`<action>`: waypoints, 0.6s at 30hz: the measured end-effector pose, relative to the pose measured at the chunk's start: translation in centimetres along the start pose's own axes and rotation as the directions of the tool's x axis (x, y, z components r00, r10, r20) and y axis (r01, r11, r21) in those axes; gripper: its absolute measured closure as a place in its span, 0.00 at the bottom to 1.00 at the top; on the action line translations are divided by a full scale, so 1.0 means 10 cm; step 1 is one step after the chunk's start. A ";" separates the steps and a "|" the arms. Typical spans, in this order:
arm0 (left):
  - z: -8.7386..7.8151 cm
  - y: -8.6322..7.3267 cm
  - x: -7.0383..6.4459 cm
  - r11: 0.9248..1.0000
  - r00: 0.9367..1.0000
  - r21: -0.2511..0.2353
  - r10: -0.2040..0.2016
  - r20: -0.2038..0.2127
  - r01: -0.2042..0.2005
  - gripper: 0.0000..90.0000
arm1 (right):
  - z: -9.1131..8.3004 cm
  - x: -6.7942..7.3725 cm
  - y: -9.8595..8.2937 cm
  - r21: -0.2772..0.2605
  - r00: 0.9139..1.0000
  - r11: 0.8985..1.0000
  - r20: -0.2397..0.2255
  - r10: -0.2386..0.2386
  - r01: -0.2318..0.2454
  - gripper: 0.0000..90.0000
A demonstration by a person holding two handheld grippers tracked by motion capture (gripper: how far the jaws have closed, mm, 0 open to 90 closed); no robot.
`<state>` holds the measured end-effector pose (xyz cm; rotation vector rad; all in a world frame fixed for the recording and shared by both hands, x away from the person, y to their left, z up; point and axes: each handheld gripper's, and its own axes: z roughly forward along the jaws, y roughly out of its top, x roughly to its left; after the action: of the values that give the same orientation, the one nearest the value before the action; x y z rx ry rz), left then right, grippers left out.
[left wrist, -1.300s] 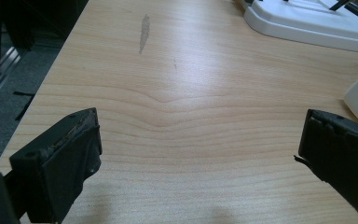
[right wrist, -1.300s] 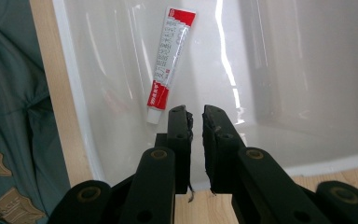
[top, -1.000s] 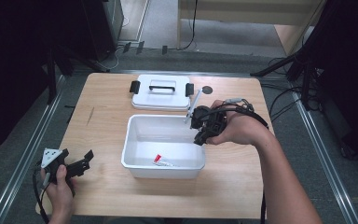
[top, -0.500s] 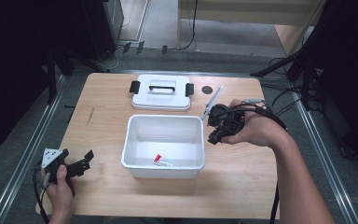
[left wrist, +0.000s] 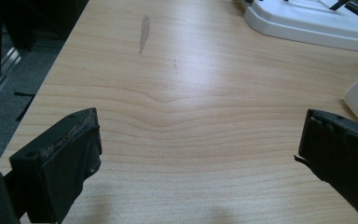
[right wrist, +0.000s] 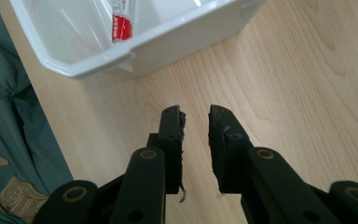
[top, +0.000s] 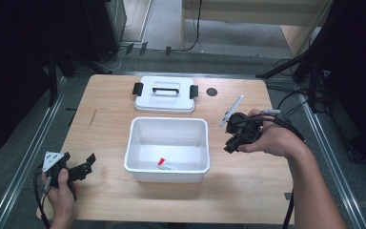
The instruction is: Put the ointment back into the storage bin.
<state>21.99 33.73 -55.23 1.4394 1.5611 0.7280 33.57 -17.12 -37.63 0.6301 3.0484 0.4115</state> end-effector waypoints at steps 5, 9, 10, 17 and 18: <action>0.00 0.00 0.00 1.000 1.000 0.001 0.002 0.002 -0.002 0.00 | 0.06 -0.06 -0.11 -0.011 0.999 0.999 0.005 0.046 -0.046 0.78; 0.00 0.00 0.00 1.000 1.000 0.003 0.004 -0.001 -0.004 0.00 | 0.12 -0.13 -0.24 -0.046 0.993 0.993 0.018 0.113 -0.112 0.72; 0.00 0.00 0.00 1.000 1.000 0.003 0.004 -0.001 -0.004 0.00 | 0.14 -0.14 -0.27 -0.050 0.992 0.991 0.023 0.128 -0.127 0.71; 0.00 0.00 -0.01 1.000 1.000 0.006 0.009 -0.005 -0.009 0.00 | 0.23 -0.20 -0.48 -0.125 0.981 0.977 0.065 0.185 -0.176 0.58; 0.00 0.00 -0.01 1.000 1.000 0.005 0.010 -0.006 -0.010 0.00 | 0.27 -0.22 -0.55 -0.150 0.976 0.969 0.070 0.208 -0.196 0.56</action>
<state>21.97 33.67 -55.19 1.4511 1.5619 0.7356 33.60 -22.11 -41.78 0.9273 2.8525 0.5832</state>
